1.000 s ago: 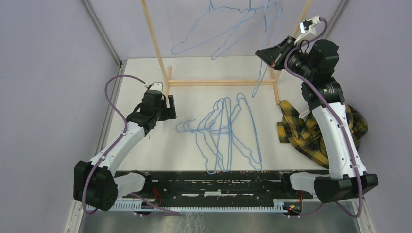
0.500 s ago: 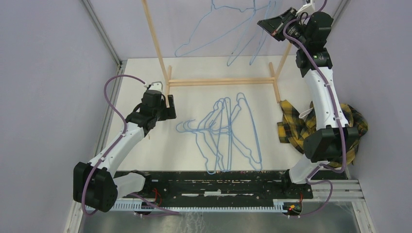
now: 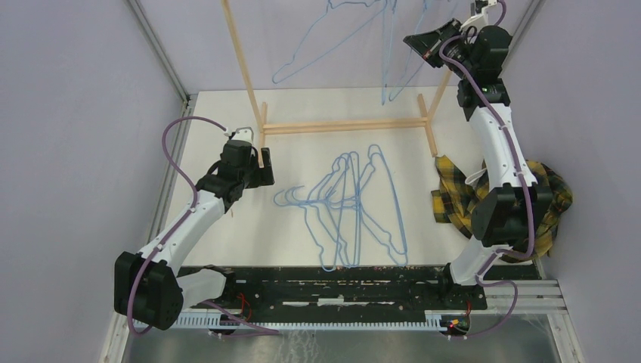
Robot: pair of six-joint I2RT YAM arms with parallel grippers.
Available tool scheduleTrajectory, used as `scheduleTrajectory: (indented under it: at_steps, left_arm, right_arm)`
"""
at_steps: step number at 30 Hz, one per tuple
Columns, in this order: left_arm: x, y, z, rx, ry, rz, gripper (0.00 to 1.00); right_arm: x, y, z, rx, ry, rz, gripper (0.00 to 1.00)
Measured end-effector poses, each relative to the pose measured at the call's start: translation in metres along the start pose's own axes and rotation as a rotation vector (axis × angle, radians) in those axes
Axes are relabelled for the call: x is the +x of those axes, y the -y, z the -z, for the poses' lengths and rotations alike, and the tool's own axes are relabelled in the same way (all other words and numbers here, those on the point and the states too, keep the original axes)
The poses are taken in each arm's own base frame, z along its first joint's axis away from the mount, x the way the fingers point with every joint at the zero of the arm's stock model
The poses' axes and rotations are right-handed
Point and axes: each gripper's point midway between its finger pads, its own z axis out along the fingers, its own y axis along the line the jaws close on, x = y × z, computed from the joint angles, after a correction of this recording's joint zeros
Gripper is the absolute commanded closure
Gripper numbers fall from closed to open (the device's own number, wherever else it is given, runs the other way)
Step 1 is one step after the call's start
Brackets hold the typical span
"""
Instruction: Organize the hangers
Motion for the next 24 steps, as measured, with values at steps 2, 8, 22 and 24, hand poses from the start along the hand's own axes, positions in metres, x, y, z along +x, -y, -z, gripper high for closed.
scheduleTrajectory:
  at_steps: [2,8,22,24]
  left_arm:
    - [0.000,0.000,0.000,0.000,0.000,0.000,0.09]
    - [0.000,0.000,0.000,0.000,-0.002,0.000,0.09]
    - [0.000,0.000,0.000,0.000,-0.001,0.000,0.09]
    - [0.000,0.000,0.000,0.000,-0.001,0.000,0.09]
  right_arm:
    - [-0.002,-0.001,0.000,-0.008,0.008,0.001,0.99]
    - [0.008,-0.011,-0.006,-0.025,-0.018,-0.002,0.99]
    - [0.073,-0.066,-0.044,-0.136,-0.163,0.005,0.99]
    - [0.077,-0.068,-0.049,-0.141,-0.177,0.003,0.99]
